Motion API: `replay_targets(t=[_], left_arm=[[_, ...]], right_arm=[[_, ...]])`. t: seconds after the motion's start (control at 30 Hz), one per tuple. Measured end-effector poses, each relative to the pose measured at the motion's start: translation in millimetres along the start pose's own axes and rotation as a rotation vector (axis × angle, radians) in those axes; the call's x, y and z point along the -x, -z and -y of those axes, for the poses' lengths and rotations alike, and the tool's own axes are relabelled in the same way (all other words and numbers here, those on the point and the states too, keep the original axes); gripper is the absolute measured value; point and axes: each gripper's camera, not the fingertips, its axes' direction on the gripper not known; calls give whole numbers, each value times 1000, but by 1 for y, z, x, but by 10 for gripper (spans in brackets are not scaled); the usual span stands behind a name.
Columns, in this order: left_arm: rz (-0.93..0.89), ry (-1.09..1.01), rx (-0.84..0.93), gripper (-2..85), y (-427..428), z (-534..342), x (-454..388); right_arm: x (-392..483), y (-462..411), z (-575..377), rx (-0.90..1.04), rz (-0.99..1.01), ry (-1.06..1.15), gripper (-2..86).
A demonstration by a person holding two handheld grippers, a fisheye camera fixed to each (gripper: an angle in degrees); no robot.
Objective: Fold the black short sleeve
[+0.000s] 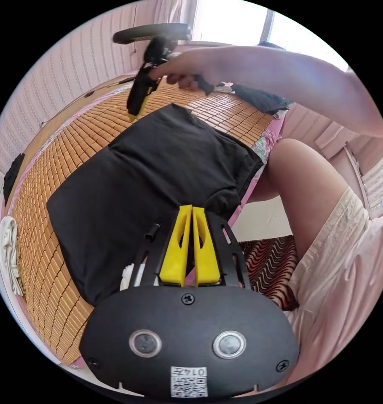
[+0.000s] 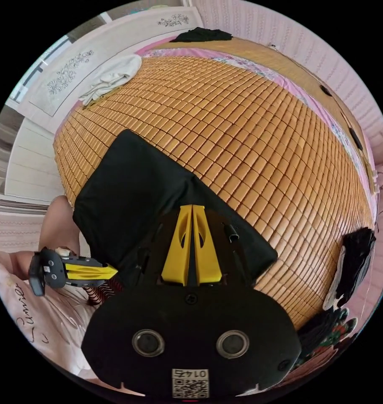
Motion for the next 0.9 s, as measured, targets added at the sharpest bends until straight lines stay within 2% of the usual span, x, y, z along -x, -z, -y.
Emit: replay_targets(t=[0.07, 0.17, 0.27, 0.4, 0.47, 0.53, 0.67, 0.77, 0.9], left_arm=[[-81, -9, -40, 78, 6, 4, -8], [-117, -28, -110, 101, 7, 14, -23], [-92, -92, -149, 113, 2, 25, -45], [-207, -151, -67, 138, -19, 45, -61], [-207, -203, -111, 153, -23, 54, -73], [-168, -238, -151, 163, -23, 59, -83], [-140, -281, -122, 180, -37, 73, -102], [-122, -277, -98, 179, -49, 81, -112], [-85, -259, -65, 147, -60, 88, -119]], right_arm=[[-18, 5, -56, -25, 26, -92, -1], [-39, -2, -147, -53, 121, -247, 19], [-52, -29, -212, 31, 145, -391, 87], [-67, -76, -253, 147, 216, -437, 117], [-75, -91, -259, 172, 225, -426, 104], [-84, -108, -267, 203, 178, -407, 38], [-98, -127, -283, 205, 157, -362, 9], [-113, -130, -302, 133, 195, -352, 3], [-138, -129, -333, -46, 372, -346, 0]])
